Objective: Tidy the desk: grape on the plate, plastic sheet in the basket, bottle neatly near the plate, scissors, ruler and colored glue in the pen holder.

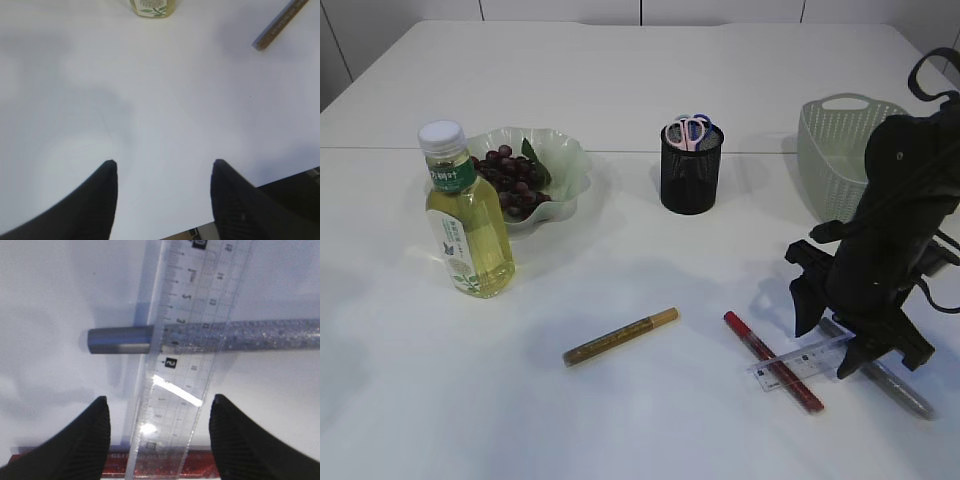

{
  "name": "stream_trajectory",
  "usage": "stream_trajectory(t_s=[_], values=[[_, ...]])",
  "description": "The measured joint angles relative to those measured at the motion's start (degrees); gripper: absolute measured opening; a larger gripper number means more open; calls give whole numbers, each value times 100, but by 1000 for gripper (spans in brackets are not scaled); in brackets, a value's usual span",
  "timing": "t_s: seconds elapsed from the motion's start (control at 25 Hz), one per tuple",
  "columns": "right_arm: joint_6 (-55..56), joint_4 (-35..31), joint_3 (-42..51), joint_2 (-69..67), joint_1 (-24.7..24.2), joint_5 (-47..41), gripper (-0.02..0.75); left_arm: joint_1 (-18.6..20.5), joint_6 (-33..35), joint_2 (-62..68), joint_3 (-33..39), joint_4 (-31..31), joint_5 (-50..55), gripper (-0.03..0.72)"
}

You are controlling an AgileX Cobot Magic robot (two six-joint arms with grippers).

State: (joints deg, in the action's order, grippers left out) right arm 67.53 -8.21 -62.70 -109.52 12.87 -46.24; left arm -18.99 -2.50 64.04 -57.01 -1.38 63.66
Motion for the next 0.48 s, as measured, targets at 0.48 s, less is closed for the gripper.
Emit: stream_trajectory(t_s=[0.48], values=[[0, 26, 0, -123, 0, 11, 491, 0, 0, 0, 0, 0, 0, 434]])
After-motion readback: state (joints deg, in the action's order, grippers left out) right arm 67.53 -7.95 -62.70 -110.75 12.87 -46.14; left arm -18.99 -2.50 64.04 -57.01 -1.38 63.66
